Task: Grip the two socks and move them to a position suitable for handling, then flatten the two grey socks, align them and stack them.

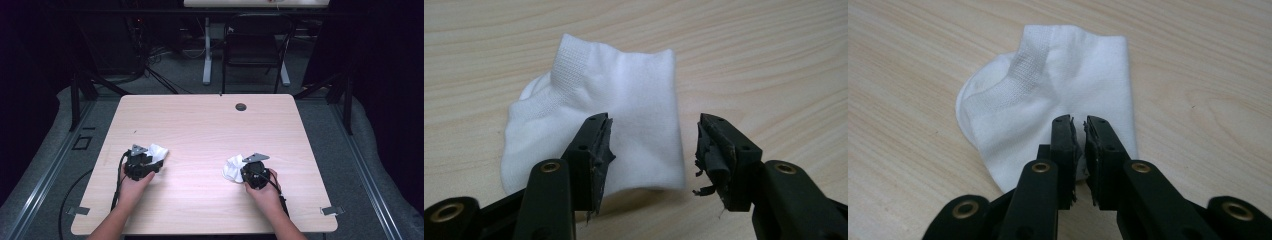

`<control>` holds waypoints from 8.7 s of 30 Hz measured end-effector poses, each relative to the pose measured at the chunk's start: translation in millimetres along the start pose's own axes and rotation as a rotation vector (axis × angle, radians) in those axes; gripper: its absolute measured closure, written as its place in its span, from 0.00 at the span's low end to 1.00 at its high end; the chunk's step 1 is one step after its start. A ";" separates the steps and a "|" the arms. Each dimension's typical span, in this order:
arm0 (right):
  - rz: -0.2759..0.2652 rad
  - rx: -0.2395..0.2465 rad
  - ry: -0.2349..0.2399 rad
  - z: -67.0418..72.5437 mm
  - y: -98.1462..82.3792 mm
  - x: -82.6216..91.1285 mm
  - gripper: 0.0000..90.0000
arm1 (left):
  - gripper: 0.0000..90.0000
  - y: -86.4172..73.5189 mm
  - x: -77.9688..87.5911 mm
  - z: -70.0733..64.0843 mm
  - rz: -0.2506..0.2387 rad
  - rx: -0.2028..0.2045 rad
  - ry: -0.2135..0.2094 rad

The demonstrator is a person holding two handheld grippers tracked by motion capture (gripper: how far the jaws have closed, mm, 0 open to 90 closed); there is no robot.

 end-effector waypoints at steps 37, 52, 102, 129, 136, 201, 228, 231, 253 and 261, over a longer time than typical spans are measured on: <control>0.016 0.021 0.103 54.7 -0.1 5.9 0.93 | 0.82 -2.9 -7.4 -18.3 0.044 -0.013 -0.054; 0.000 0.022 0.152 85.2 5.1 2.4 0.94 | 0.79 -1.4 -11.0 -19.7 0.022 0.004 -0.069; -0.100 0.068 0.201 103.7 7.3 23.1 0.78 | 0.60 -12.1 43.2 -59.3 -0.027 -0.033 -0.199; -0.118 0.102 0.245 121.6 11.1 25.9 0.74 | 0.55 -24.1 40.8 -88.3 0.007 -0.135 -0.217; -0.108 0.147 0.277 136.9 10.9 20.9 0.74 | 0.56 -25.1 39.2 -86.0 0.009 -0.134 -0.215; -0.185 0.056 0.275 116.2 18.7 32.3 0.98 | 0.53 -35.9 10.9 -121.8 0.059 -0.185 -0.224; -0.222 -0.036 0.219 79.7 19.7 51.8 0.98 | 0.57 -40.9 9.8 -118.6 0.081 -0.273 -0.142; -0.215 -0.042 0.212 75.8 18.1 52.8 0.98 | 0.59 -41.2 11.9 -115.0 0.087 -0.280 -0.136; -0.116 -0.020 0.177 64.7 -2.4 46.5 0.98 | 0.67 -41.6 18.6 -95.9 0.099 -0.261 -0.108; -0.060 -0.026 0.188 61.1 -16.2 45.1 0.97 | 0.68 -42.5 20.4 -94.6 0.107 -0.259 -0.108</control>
Point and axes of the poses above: each handheld gripper's, and its own axes: x roughly backward along the jaws, y roughly out of its top, z roughly to its left, the point moved 5 cm from there along -x, roughly forward along the jaws, and after that the axes turned 3 degrees about x, right-handed, at the moved point
